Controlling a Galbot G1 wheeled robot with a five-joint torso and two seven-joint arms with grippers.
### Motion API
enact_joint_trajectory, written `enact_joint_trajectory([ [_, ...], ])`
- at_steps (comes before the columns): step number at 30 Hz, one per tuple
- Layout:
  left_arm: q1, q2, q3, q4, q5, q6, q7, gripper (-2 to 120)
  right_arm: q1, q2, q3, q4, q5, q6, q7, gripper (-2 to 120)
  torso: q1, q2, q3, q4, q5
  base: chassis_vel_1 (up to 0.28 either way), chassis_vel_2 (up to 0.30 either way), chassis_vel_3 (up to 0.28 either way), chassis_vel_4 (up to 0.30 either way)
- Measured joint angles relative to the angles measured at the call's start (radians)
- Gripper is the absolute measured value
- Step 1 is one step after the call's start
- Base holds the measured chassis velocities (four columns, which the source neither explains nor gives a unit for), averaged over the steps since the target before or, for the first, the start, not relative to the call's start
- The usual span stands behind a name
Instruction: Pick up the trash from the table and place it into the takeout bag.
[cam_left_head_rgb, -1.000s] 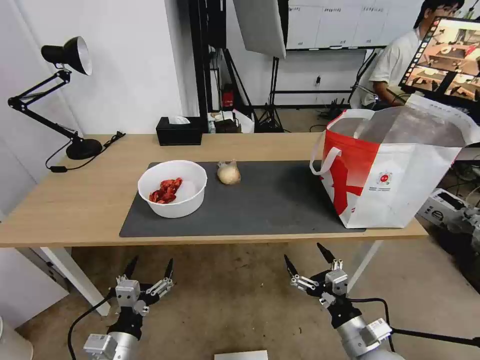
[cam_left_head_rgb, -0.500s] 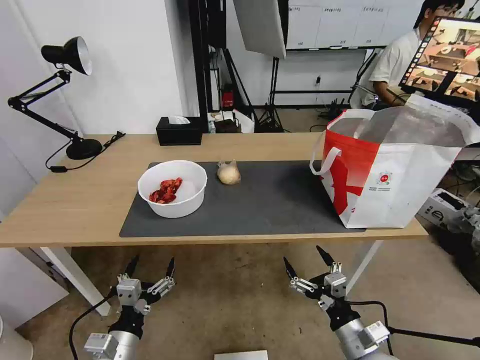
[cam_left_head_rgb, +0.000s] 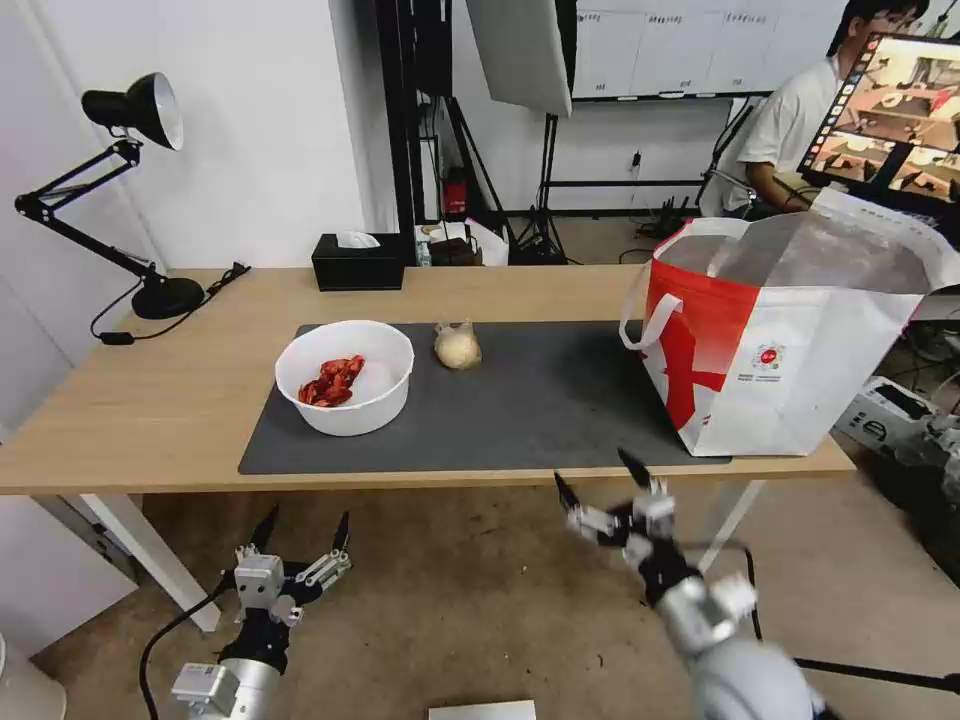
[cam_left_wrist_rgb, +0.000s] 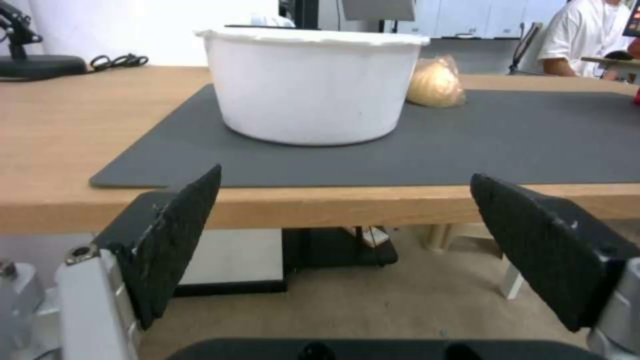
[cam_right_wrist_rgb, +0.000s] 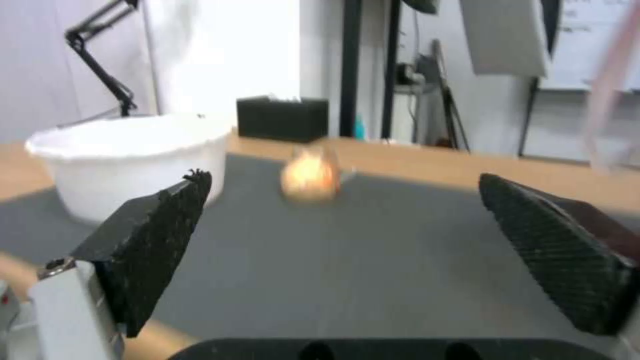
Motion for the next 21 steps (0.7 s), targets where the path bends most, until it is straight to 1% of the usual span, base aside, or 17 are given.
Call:
enact_joint_trajectory([
  [2, -0.003, -0.003, -0.001, -0.008, 0.000, 0.011, -0.001, 100, 0.175, -0.053, -0.084, -0.031, 0.084, -0.023, 0.001, 100, 0.000, 0.000, 0.000, -0.0002, 0.0000, 0.000, 0.000, 0.000, 0.000],
  [3, -0.003, -0.007, -0.001, -0.010, 0.001, 0.014, -0.001, 100, 0.265, -0.065, -0.130, -0.055, 0.116, -0.028, 0.005, 100, 0.000, 0.000, 0.000, 0.0001, -0.0002, 0.000, 0.000, 0.000, 0.000],
  [4, -0.003, -0.007, -0.001, -0.010, 0.001, 0.014, -0.001, 100, 0.265, -0.065, -0.130, -0.055, 0.116, -0.028, 0.005, 100, 0.000, 0.000, 0.000, 0.0001, -0.0002, 0.000, 0.000, 0.000, 0.000],
  [6, -0.004, -0.013, -0.004, -0.010, 0.002, 0.016, -0.001, 100, 0.416, -0.068, -0.222, -0.111, 0.166, -0.039, 0.018, 100, 0.000, 0.000, 0.000, 0.0002, -0.0001, 0.000, 0.000, 0.000, 0.000],
  [7, -0.004, -0.017, -0.007, -0.009, 0.002, 0.016, -0.002, 100, 0.495, -0.062, -0.270, -0.147, 0.193, -0.047, 0.027, 100, 0.000, 0.000, 0.000, -0.0001, -0.0001, 0.000, 0.000, 0.000, 0.000],
  [8, -0.004, -0.017, -0.007, -0.009, 0.002, 0.016, -0.002, 100, 0.495, -0.062, -0.270, -0.147, 0.193, -0.047, 0.027, 100, 0.000, 0.000, 0.000, -0.0001, -0.0001, 0.000, 0.000, 0.000, 0.000],
  [11, -0.003, -0.022, -0.018, -0.006, 0.000, 0.016, -0.002, 100, 0.714, -0.012, -0.401, -0.272, 0.270, -0.069, 0.047, 100, 0.000, 0.000, 0.000, 0.0001, -0.0003, 0.000, 0.000, 0.000, 0.000],
  [12, -0.003, -0.022, -0.018, -0.006, 0.000, 0.016, -0.002, 100, 0.714, -0.012, -0.401, -0.272, 0.270, -0.069, 0.047, 100, 0.000, 0.000, 0.000, 0.0001, -0.0003, 0.000, 0.000, 0.000, 0.000],
  [15, -0.003, -0.023, -0.028, -0.002, -0.002, 0.019, -0.002, 100, 0.872, 0.082, -0.502, -0.429, 0.352, -0.085, 0.056, 100, 0.000, 0.000, 0.000, 0.0000, -0.0003, 0.000, 0.000, 0.000, 0.000],
  [16, -0.003, -0.023, -0.028, -0.002, -0.002, 0.019, -0.002, 100, 0.872, 0.082, -0.502, -0.429, 0.352, -0.085, 0.056, 100, 0.000, 0.000, 0.000, 0.0000, -0.0003, 0.000, 0.000, 0.000, 0.000],
  [19, -0.002, -0.024, -0.032, 0.003, -0.003, 0.020, -0.001, 100, 0.979, 0.187, -0.568, -0.573, 0.407, -0.110, 0.055, 100, 0.000, 0.000, 0.000, 0.0000, -0.0004, 0.000, 0.000, 0.000, 0.000],
  [20, -0.002, -0.024, -0.032, 0.003, -0.003, 0.020, -0.001, 100, 0.979, 0.187, -0.568, -0.573, 0.407, -0.110, 0.055, 100, 0.000, 0.000, 0.000, 0.0000, -0.0004, 0.000, 0.000, 0.000, 0.000],
  [21, -0.002, -0.026, -0.033, 0.004, -0.003, 0.020, -0.002, 100, 1.013, 0.225, -0.588, -0.627, 0.420, -0.122, 0.050, 100, 0.000, 0.000, 0.000, 0.0002, -0.0005, 0.000, 0.000, 0.000, 0.000],
])
